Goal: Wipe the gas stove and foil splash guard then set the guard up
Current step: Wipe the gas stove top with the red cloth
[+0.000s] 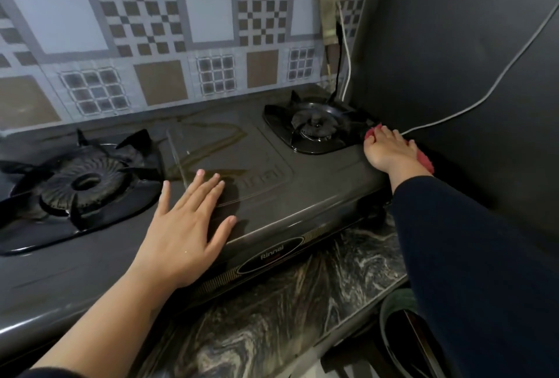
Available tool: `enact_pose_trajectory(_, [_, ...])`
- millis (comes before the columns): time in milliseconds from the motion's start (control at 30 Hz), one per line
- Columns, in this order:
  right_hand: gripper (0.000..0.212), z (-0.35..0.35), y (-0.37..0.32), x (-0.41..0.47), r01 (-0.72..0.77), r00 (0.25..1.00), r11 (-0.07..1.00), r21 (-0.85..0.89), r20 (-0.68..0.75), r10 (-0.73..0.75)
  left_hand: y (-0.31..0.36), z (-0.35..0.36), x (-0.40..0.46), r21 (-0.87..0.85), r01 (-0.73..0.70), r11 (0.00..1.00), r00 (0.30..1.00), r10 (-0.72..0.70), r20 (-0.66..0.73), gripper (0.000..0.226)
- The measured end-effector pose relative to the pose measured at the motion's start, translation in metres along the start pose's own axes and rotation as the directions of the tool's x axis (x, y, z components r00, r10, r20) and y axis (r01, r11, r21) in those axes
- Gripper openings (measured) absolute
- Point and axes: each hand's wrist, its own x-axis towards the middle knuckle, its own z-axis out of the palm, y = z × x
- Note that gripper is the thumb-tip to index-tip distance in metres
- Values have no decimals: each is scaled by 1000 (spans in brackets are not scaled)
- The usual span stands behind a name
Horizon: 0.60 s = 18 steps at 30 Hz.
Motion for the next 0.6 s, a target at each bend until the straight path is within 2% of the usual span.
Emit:
enact_pose_trajectory(233, [55,12,-19,-53,50,999,999,2,-4,-50,1,-2,-2,9,-14,1000,1000,14,20,80])
enact_pose_trajectory(400, [55,30,-74,-124,180,983,984,14,-41,-179,4,-3,0,-17,-29,999,999,30,45,75])
enact_pose_trajectory(600, [56,48,-152,-203,374,925,927,10,71,-374,0,-11,-9,-183,-9,983,1000,5,-21,57])
